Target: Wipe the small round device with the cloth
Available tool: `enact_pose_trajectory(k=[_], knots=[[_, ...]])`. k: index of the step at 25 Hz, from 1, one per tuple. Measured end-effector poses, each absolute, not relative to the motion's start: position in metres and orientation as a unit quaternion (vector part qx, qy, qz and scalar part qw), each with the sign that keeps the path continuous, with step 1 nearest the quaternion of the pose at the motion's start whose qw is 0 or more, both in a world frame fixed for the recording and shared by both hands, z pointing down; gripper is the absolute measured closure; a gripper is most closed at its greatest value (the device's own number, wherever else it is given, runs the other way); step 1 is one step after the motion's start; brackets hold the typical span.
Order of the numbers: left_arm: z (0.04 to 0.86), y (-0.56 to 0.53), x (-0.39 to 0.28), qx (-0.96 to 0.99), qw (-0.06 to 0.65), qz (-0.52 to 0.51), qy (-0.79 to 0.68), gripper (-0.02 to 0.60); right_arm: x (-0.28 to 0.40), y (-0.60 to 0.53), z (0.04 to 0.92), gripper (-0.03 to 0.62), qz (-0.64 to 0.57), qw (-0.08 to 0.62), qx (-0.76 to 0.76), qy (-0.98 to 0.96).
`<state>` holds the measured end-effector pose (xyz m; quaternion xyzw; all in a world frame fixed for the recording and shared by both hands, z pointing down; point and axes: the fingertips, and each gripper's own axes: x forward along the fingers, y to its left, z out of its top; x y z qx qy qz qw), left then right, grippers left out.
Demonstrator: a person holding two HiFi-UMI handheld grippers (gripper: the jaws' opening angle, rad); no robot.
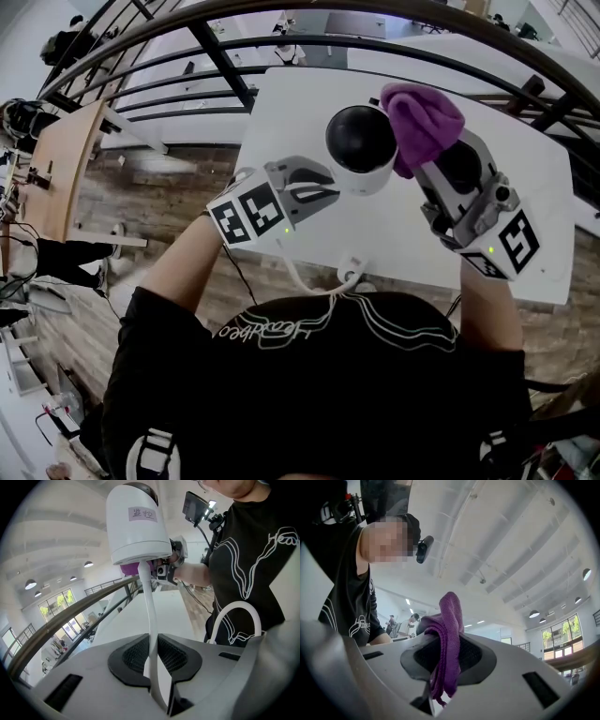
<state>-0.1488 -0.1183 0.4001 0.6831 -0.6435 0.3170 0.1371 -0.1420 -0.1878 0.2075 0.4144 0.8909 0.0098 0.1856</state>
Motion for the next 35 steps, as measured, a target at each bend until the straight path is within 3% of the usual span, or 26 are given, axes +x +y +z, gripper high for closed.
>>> enact_pose_trajectory(k=[35], knots=[[0.406, -0.120, -0.149, 0.727, 0.141, 0.293, -0.605, 0.522, -0.089, -0.160, 0.273, 0.528, 0.061, 0.123, 0.365, 0.921]])
